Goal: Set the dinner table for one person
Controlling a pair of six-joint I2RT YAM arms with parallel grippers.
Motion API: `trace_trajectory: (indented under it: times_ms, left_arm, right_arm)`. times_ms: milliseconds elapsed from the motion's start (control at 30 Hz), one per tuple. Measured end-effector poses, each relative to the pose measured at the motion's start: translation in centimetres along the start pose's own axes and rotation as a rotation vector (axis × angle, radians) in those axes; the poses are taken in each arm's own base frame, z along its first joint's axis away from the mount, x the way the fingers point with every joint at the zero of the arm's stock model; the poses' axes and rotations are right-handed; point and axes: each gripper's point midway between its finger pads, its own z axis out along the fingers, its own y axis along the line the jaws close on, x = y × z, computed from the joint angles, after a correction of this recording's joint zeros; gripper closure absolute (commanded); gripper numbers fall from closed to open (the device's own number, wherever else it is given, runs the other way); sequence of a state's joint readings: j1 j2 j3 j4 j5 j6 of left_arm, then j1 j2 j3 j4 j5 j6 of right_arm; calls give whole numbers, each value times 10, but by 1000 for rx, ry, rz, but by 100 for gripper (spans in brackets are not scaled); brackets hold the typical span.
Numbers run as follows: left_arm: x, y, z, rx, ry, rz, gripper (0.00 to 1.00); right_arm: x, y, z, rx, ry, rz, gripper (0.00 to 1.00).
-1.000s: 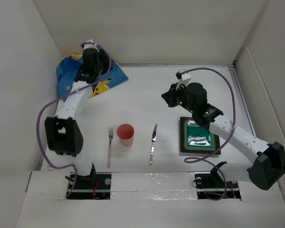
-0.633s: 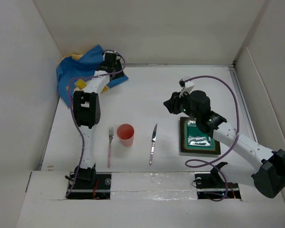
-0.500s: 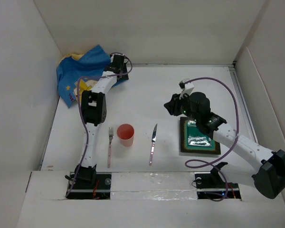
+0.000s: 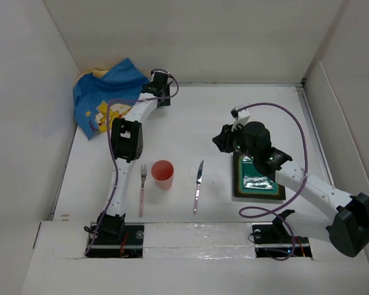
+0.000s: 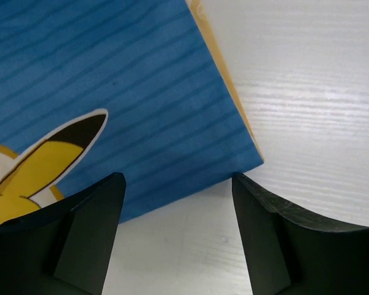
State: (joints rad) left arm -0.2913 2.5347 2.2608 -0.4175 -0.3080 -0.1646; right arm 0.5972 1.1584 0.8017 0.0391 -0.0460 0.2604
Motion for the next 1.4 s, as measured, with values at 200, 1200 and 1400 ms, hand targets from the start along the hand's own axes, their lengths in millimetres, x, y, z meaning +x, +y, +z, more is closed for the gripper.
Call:
trace_trajectory:
  times_ms: [200, 1200, 1400]
  left_arm:
    - [-13, -8, 3, 63, -18, -1, 45]
    - [-4, -44, 17, 240, -5, -51, 100]
    - [-4, -45, 18, 249, -11, -55, 100]
  right_arm:
    - [2, 5, 0, -13, 6, -2, 63]
    - [-14, 2, 5, 27, -11, -6, 63]
    - [-9, 8, 7, 4, 6, -6, 63]
